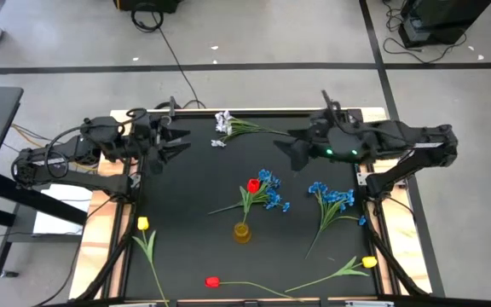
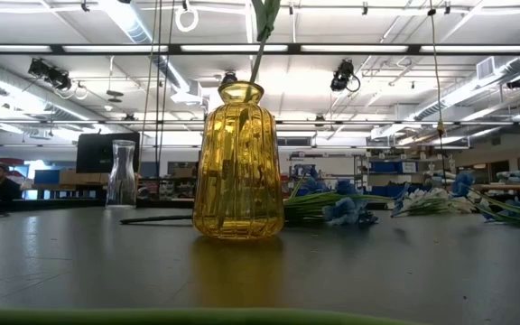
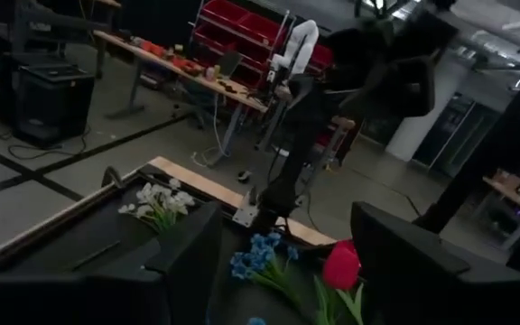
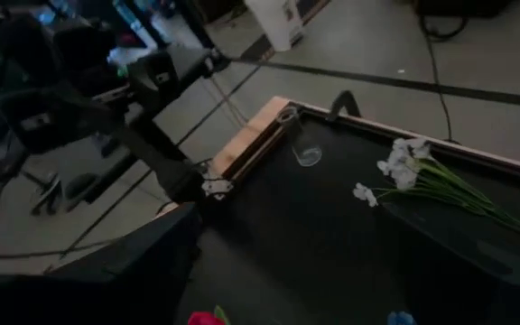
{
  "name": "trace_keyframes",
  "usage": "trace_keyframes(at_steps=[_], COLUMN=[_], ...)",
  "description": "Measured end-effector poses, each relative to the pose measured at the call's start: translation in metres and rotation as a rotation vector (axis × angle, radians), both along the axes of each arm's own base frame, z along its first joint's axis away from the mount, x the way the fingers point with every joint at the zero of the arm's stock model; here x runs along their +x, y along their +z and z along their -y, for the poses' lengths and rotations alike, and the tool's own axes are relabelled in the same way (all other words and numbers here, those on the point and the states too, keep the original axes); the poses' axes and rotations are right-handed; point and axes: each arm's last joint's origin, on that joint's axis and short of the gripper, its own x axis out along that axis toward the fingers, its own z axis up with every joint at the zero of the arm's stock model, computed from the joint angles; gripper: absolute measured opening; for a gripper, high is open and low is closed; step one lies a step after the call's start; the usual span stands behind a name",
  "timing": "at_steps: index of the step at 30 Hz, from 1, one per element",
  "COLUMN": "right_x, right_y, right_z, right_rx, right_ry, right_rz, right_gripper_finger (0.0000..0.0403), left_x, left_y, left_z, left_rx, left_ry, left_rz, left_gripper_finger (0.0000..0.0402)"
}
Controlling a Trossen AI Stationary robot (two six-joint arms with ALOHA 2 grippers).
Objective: Sort flowers into vase by color
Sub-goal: Put the left blue flowers into the yellow vase
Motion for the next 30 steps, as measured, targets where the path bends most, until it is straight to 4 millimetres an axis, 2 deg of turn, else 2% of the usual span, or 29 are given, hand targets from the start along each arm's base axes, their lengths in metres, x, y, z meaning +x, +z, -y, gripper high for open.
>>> trace_keyframes(at_steps=[6,14,17,22,26,30], right_x=[-0.011,-0.024,-0.032,-0.042,-0.047,-0.053], right_y=[-0.004,-0.021,-0.027,-0.032,-0.034,-0.039], right_z=[-0.016,-0.021,-0.022,-0.022,-0.021,-0.019], right_rx=[0.000,0.053,0.053,0.067,0.076,0.080], right_ry=[-0.041,-0.092,-0.150,-0.209,-0.199,-0.199], right_rz=[-0.028,-0.169,-0.213,-0.268,-0.309,-0.388], right_gripper_finger=[0.0345,0.0345,0.0345,0.0345,0.0345,0.0345], left_x=[0.000,0.005,0.014,0.038,0.054,0.070], left_y=[0.000,-0.007,-0.016,-0.043,-0.053,-0.065], left_z=[0.000,0.003,0.003,0.003,0.006,0.010], left_rx=[0.054,0.069,0.100,0.036,-0.028,-0.013], left_ry=[-0.002,-0.025,-0.030,-0.045,-0.056,-0.087], left_rz=[-0.016,-0.078,-0.171,-0.380,-0.424,-0.500], left_gripper_finger=[0.0251,0.0251,0.0251,0.0251,0.0251,0.0251])
